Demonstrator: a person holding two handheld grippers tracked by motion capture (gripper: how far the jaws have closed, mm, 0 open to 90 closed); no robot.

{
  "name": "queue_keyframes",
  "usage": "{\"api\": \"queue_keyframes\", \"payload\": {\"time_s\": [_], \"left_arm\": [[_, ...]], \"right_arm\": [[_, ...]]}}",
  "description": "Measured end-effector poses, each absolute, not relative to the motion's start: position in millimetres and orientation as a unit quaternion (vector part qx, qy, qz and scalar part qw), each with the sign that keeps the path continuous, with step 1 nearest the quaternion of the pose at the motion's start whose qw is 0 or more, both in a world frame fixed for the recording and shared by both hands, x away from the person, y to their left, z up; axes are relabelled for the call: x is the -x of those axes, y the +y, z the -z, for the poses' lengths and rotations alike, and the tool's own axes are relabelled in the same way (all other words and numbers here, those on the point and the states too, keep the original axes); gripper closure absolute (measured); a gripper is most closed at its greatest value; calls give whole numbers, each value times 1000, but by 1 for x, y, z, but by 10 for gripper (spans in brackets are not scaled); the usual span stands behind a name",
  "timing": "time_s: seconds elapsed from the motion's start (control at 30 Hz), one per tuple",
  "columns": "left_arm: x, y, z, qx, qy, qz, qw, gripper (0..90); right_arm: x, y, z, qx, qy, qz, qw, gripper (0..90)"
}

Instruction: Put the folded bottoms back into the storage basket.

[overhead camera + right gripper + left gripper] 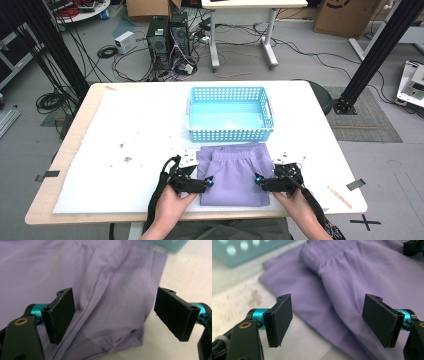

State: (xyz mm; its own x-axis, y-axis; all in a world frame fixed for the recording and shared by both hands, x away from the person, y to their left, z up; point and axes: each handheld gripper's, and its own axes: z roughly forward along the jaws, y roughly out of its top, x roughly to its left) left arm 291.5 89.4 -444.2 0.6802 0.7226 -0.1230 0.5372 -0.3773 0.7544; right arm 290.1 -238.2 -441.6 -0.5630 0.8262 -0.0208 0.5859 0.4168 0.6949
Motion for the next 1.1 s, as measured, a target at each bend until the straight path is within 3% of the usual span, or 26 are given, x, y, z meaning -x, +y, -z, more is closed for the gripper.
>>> {"api": "queue_keyframes", "payload": {"time_s": [0.07, 0.33, 0.7, 0.8, 0.83, 0.87, 0.93, 1.1], "left_arm": [[-292, 91, 448, -819, 396, -104, 402, 242], [-291, 86, 447, -813, 410, -111, 398, 247], [-291, 84, 447, -809, 416, -108, 401, 275], [-292, 80, 447, -813, 408, -115, 399, 305], [-293, 78, 447, -813, 407, -115, 400, 361], [-293, 78, 447, -814, 405, -115, 400, 361], [-295, 77, 447, -813, 406, -114, 402, 426], [-297, 77, 447, -810, 407, -110, 407, 516]], "right_arm": [[-295, -239, 446, -444, 824, -314, 157, 170], [-298, -244, 443, -458, 819, -321, 132, 193], [-298, -239, 444, -459, 820, -312, 142, 193], [-296, -237, 444, -453, 822, -313, 147, 264], [-295, -236, 444, -446, 824, -319, 146, 335], [-295, -236, 444, -446, 824, -319, 146, 335], [-294, -234, 443, -436, 828, -322, 144, 418], [-294, -233, 443, -435, 827, -326, 143, 474]]}}
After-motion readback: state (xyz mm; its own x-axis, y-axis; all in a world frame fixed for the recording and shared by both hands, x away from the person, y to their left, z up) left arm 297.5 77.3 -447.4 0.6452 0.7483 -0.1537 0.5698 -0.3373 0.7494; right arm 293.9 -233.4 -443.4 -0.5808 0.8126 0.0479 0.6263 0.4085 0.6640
